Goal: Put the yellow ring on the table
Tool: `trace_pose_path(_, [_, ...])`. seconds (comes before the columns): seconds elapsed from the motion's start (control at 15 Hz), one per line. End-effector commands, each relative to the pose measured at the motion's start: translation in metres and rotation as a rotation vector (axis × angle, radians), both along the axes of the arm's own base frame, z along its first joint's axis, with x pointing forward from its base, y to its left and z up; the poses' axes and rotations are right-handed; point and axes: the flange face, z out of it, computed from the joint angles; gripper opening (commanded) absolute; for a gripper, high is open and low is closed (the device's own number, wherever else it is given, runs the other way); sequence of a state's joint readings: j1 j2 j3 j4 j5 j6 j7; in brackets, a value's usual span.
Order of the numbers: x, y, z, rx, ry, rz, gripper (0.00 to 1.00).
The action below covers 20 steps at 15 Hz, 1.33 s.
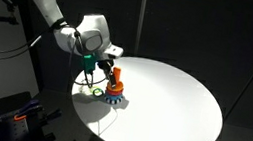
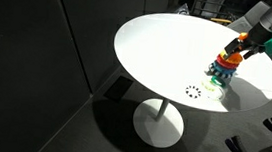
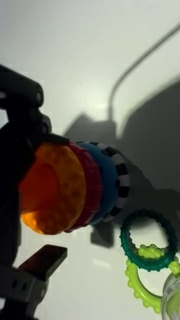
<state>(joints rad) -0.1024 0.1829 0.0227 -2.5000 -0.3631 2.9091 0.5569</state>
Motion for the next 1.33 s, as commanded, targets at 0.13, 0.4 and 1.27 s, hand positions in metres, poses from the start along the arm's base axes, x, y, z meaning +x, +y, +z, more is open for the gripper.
trace_pose_path(0.13, [0.009, -0.004, 0.0, 0.001, -0.009, -0.003, 1.0])
trace_pose_path(0.4, [0.01, -0.006, -0.001, -0.001, -0.008, -0.007, 1.0])
trace_pose_path(1.27, [0.015, -0.007, 0.024, 0.013, 0.005, -0.052, 0.42])
